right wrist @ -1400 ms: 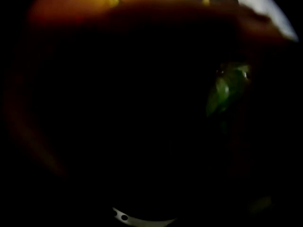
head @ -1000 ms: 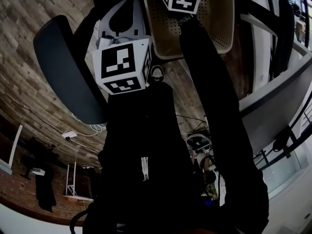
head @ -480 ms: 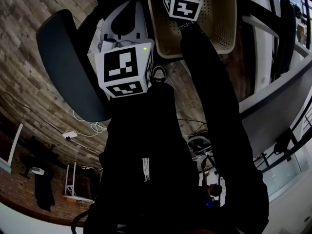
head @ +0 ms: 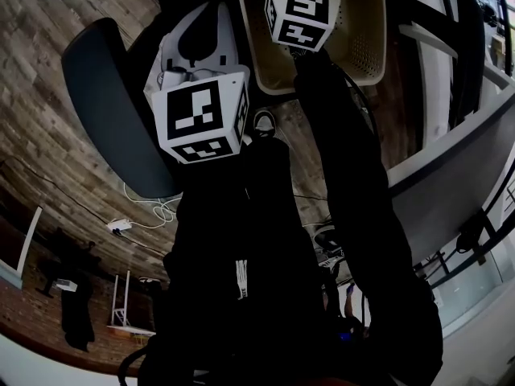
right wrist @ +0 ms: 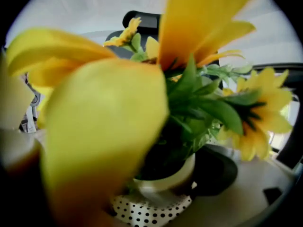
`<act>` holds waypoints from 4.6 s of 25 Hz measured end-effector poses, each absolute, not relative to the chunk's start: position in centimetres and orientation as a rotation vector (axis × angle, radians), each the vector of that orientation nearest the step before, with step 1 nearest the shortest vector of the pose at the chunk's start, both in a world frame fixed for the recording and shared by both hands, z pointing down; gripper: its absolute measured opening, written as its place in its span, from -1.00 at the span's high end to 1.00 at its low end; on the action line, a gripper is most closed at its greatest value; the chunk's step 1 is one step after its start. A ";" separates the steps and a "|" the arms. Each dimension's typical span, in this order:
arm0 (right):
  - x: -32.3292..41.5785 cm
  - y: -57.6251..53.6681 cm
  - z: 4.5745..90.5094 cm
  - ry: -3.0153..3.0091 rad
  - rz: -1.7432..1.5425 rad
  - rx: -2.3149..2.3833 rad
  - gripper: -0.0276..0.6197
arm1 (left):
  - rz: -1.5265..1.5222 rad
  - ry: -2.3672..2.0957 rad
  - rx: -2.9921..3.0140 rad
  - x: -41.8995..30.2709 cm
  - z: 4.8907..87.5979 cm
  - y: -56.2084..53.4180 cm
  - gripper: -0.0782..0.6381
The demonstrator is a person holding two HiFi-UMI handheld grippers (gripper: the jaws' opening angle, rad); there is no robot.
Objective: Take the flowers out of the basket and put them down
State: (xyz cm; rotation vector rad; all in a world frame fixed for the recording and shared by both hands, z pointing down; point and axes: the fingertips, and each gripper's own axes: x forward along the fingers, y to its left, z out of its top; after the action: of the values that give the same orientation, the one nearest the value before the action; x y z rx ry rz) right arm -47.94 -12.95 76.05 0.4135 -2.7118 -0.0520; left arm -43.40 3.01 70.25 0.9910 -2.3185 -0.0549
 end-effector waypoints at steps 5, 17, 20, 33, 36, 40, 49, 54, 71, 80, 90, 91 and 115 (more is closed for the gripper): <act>-47.5 -12.5 71.0 -2.826 -0.075 0.445 -0.80 | -0.052 -2.346 0.982 -43.2 69.1 3.2 0.78; -43.6 -12.2 56.7 -2.993 0.029 0.563 -0.80 | -0.055 -2.422 1.014 -42.7 60.4 2.8 0.77; -41.4 -12.7 52.5 -3.020 0.056 0.609 -0.80 | -0.056 -2.438 1.040 -42.0 57.1 2.2 0.77; -29.0 -13.9 34.4 -3.055 0.053 0.964 -0.80 | -0.064 -2.454 1.288 -37.8 40.8 -0.7 0.78; -21.9 -15.3 30.7 -3.019 0.051 1.054 -0.80 | -0.061 -2.424 1.374 -32.2 36.7 -3.1 0.78; -11.5 -16.7 26.3 -2.968 0.029 1.219 -0.80 | -0.055 -2.353 1.538 -23.4 31.8 -6.5 0.77; 2.7 -17.5 25.0 -2.844 0.027 1.553 -0.80 | 0.000 -2.198 1.864 -11.2 29.1 -11.8 0.77; 17.4 -18.9 24.7 -2.787 0.017 1.696 -0.80 | 0.021 -2.130 2.017 3.3 28.0 -15.1 0.78; 18.8 -17.2 25.9 -2.550 0.080 1.833 -0.80 | 0.126 -1.891 2.108 4.0 29.7 -15.9 0.77; 26.4 -13.8 33.5 -2.484 0.168 1.890 -0.80 | 0.218 -1.826 2.154 11.6 36.0 -13.4 0.77; 32.2 -11.1 41.4 -2.418 0.247 1.886 -0.80 | 0.295 -1.797 2.154 17.1 41.5 -10.6 0.77; 32.3 -11.1 42.3 -2.409 0.256 1.881 -0.80 | 0.303 -1.795 2.151 17.1 42.0 -10.5 0.77; 32.9 -8.2 42.7 -2.373 0.398 1.706 -0.66 | 0.372 -1.735 2.138 18.3 40.4 -10.8 0.77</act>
State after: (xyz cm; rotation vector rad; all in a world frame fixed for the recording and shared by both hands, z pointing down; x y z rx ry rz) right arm 32.95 -8.23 42.67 1.7064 -2.3732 0.3983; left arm 18.28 -10.79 40.39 2.1380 -1.7353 0.3718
